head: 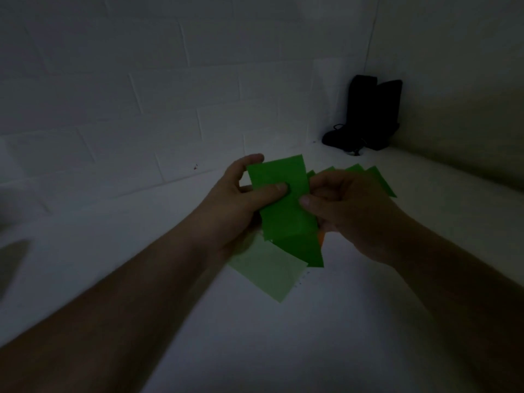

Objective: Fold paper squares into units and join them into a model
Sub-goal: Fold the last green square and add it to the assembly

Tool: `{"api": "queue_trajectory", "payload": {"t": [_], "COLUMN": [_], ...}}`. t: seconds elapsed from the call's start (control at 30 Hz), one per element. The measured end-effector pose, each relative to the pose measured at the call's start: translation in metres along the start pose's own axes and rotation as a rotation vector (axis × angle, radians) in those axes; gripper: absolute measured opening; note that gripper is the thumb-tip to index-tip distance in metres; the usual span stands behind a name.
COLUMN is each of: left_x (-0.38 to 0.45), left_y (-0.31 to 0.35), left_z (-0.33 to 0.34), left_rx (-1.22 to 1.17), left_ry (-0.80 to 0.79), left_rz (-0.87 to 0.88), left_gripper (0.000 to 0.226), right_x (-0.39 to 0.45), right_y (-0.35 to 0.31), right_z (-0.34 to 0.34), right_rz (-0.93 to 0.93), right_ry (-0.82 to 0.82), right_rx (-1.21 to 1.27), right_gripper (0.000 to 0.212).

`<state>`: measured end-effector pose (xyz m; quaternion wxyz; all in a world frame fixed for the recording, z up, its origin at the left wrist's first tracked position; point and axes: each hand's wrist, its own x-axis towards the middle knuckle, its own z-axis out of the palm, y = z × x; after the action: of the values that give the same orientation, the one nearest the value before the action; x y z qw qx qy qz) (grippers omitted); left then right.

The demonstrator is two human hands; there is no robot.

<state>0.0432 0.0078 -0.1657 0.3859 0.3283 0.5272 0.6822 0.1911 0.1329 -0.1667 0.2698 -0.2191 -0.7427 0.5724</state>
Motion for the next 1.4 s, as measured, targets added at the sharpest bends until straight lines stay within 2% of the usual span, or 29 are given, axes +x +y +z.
{"api": "queue_trajectory", "payload": {"t": [0.1, 0.17, 0.27, 0.33, 0.43, 0.5, 0.67, 0.73, 0.97, 1.03, 1.1, 1.2, 1.27, 1.33, 1.4], "left_x": [-0.004, -0.006, -0.006, -0.004, 0.001, 0.003, 0.003, 0.002, 0.004, 0.004, 0.002, -0.001, 0.000, 0.001, 0.002], "left_y": [-0.002, -0.004, -0.004, -0.004, -0.007, -0.009, -0.006, -0.004, -0.007, -0.006, -0.005, -0.003, -0.001, 0.001, 0.001], "left_z": [0.001, 0.000, -0.001, -0.004, -0.008, -0.009, -0.009, -0.008, -0.004, -0.002, -0.001, -0.003, -0.002, 0.000, 0.002], "left_rx": [0.176, 0.301, 0.399, 0.441, 0.431, 0.395, 0.315, 0.291, 0.121, 0.081, 0.052, 0.040, 0.018, -0.060, -0.113], "left_ry": [-0.016, -0.010, 0.039, 0.062, 0.076, 0.085, 0.017, -0.015, -0.019, -0.012, -0.018, -0.034, -0.046, -0.030, -0.007], "left_rz": [0.072, 0.165, 0.224, 0.232, 0.255, 0.274, 0.250, 0.246, 0.148, 0.130, 0.102, 0.062, 0.056, 0.047, 0.025], "left_gripper": [0.094, 0.099, 0.092, 0.080, 0.048, 0.035, 0.061, 0.062, 0.052, 0.049, 0.054, 0.061, 0.050, 0.036, 0.041], "right_x": [0.004, 0.005, 0.002, -0.001, -0.002, -0.002, -0.002, -0.002, -0.004, -0.004, -0.003, -0.002, -0.002, -0.001, 0.001], "right_y": [0.002, 0.004, 0.004, 0.003, 0.003, 0.003, 0.003, 0.003, 0.002, 0.001, 0.003, 0.003, 0.002, 0.000, -0.001], "right_z": [0.000, -0.002, -0.004, -0.004, -0.004, -0.005, -0.007, -0.006, -0.005, -0.004, -0.003, -0.004, -0.004, -0.004, -0.005], "right_rz": [0.023, 0.023, -0.081, -0.140, -0.109, -0.086, -0.198, -0.249, -0.344, -0.341, -0.335, -0.314, -0.309, -0.278, -0.220], "right_ry": [0.076, 0.090, -0.002, -0.064, -0.113, -0.128, -0.080, -0.047, -0.074, -0.094, -0.098, -0.055, -0.017, 0.034, 0.085], "right_rx": [0.024, 0.037, -0.045, -0.123, -0.120, -0.118, -0.444, -0.465, -0.336, -0.264, -0.252, -0.265, -0.251, -0.118, 0.024], "right_gripper": [0.020, 0.022, 0.022, 0.031, 0.047, 0.047, 0.055, 0.057, 0.048, 0.039, 0.033, 0.031, 0.024, 0.017, 0.013]}}
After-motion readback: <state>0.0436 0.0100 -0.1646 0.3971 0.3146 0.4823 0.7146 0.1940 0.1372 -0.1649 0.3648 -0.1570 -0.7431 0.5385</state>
